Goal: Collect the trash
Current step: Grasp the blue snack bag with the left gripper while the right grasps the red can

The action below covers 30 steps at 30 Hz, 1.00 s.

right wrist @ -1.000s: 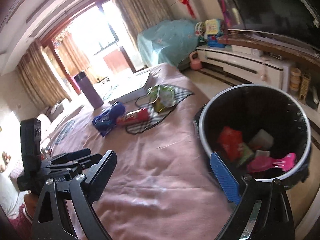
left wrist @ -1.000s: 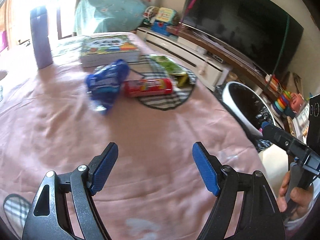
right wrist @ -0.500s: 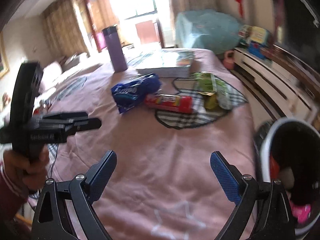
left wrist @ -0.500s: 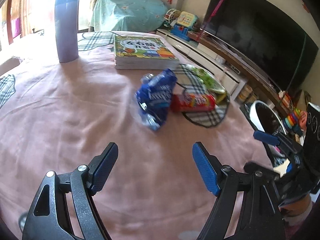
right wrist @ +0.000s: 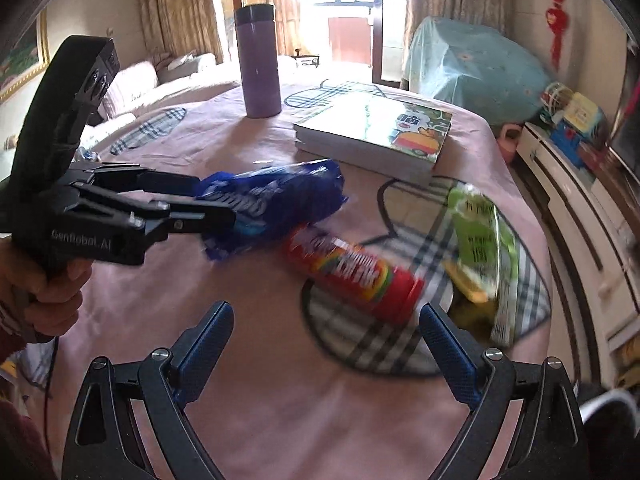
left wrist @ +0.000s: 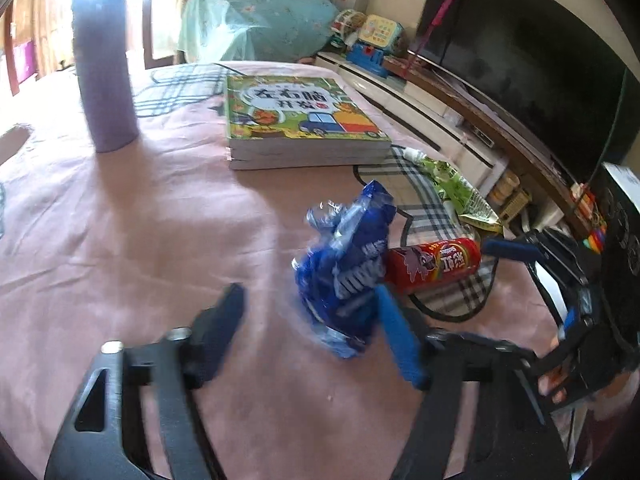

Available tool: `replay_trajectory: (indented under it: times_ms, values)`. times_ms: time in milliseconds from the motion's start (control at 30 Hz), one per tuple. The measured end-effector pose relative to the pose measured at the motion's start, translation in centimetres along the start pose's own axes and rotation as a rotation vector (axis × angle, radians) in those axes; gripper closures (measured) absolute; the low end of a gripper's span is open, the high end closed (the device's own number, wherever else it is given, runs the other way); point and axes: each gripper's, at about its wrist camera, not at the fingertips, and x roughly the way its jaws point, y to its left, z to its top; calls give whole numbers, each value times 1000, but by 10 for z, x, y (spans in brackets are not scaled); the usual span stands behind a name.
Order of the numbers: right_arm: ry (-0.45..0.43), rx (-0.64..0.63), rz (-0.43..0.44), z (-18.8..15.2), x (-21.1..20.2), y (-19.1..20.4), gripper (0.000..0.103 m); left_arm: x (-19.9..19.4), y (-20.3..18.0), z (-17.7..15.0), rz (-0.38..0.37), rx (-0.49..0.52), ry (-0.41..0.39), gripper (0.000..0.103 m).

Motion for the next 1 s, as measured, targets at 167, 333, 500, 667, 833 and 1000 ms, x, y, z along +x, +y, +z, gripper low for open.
replay_trajectory:
  times_ms: [167,333,500,667,833,1000]
  values:
    - [45,-33,-5,10,21,-7,12,-4,4,0,-6,10,-7,79]
    - [75,-5,-30,5,28,-2,65,-21,13,-13,8,-15,-23,83]
    - [60,69,-9,-13,11,7,71,-42,17,-32,-2,-52,-38,83]
    - [77,181,4,-37,-12,12,72,-61,15,-53,-21,-79,-44,83]
    - [69,249,67,-56,-32,23,67,-70,9,-74,-51,-91,-30,83]
    - [48,190,1,-48,-28,33,31,-75,5,-87,-51,-92,-20,83]
